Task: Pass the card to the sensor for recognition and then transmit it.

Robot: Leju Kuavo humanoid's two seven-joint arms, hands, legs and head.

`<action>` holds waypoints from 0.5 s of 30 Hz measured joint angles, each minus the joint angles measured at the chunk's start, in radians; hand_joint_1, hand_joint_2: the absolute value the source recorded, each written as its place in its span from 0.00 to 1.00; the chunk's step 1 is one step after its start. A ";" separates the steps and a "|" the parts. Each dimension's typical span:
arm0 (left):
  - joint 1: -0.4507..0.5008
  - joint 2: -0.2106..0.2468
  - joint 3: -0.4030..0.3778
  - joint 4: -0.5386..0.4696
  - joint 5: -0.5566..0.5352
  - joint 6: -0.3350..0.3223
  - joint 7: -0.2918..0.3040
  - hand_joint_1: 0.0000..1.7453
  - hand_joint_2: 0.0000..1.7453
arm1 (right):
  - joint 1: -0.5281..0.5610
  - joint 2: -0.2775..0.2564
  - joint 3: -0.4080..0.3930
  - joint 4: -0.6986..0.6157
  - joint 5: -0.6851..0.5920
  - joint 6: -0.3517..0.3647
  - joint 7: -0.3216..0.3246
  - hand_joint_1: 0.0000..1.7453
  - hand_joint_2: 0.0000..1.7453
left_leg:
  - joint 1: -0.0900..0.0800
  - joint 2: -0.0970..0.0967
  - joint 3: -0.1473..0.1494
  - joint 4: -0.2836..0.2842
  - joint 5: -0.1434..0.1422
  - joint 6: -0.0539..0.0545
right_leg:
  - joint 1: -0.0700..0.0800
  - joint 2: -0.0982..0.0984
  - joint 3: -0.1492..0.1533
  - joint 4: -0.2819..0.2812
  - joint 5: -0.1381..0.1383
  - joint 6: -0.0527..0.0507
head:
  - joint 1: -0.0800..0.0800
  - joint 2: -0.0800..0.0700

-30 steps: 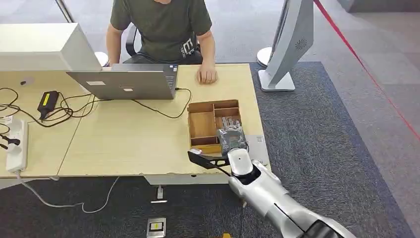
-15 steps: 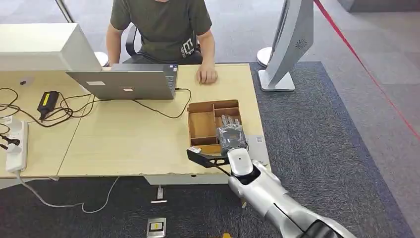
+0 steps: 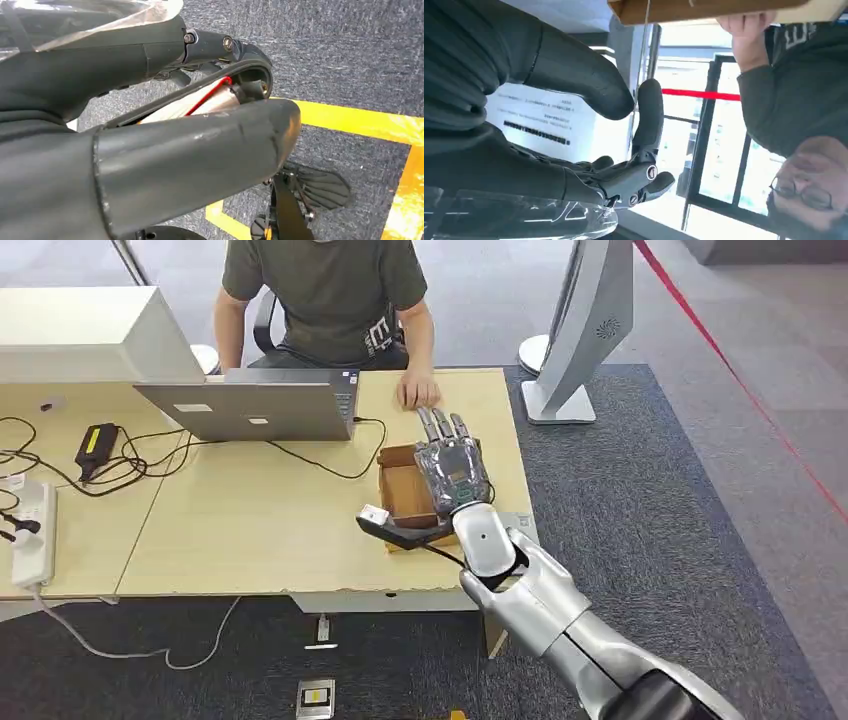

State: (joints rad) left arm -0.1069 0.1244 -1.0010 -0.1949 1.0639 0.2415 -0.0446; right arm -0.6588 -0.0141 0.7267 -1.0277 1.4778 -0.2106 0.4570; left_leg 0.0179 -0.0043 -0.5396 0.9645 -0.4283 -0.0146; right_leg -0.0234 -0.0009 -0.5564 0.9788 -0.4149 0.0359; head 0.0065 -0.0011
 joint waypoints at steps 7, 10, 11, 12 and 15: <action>-0.001 0.000 -0.002 0.000 -0.045 -0.015 0.000 0.00 0.00 | -0.018 0.006 0.007 -0.026 0.040 0.030 -0.060 1.00 1.00 | 0.000 0.000 0.000 0.000 0.000 0.000 | 0.000 0.000 0.000 0.000 0.000 0.000 | 0.000 0.000; -0.001 0.000 -0.008 0.000 -0.052 -0.023 0.000 0.00 0.00 | -0.029 0.018 0.013 -0.016 0.026 0.042 -0.084 1.00 1.00 | 0.000 0.000 0.000 0.000 0.000 0.000 | 0.000 0.000 0.000 0.000 0.000 0.000 | 0.000 0.000; -0.001 0.000 -0.008 0.000 -0.048 -0.023 0.000 0.00 0.00 | -0.034 0.024 0.015 -0.008 0.019 0.044 -0.089 1.00 1.00 | 0.000 0.000 0.000 0.000 0.000 0.000 | 0.000 0.000 0.000 0.000 0.000 0.000 | 0.000 0.000; -0.002 0.000 -0.008 0.000 -0.047 -0.025 0.000 0.00 0.00 | -0.039 0.030 0.018 -0.001 0.008 0.043 -0.095 1.00 1.00 | 0.000 0.000 0.000 0.000 0.000 0.000 | 0.000 0.000 0.000 0.000 0.000 0.000 | 0.000 0.000; -0.001 0.001 -0.009 0.000 -0.048 -0.032 0.000 0.00 0.00 | -0.055 0.049 0.022 0.024 -0.012 0.036 -0.100 1.00 1.00 | 0.000 0.000 0.000 0.000 0.000 0.000 | 0.000 0.000 0.000 0.000 0.000 0.000 | 0.000 0.000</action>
State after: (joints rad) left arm -0.1084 0.1255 -1.0098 -0.1949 1.0162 0.2090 -0.0443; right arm -0.7136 0.0347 0.7485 -1.0040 1.4656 -0.1743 0.3567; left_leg 0.0180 -0.0045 -0.5400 0.9644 -0.4283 -0.0146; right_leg -0.0233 -0.0009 -0.5565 0.9791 -0.4149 0.0359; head 0.0065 -0.0015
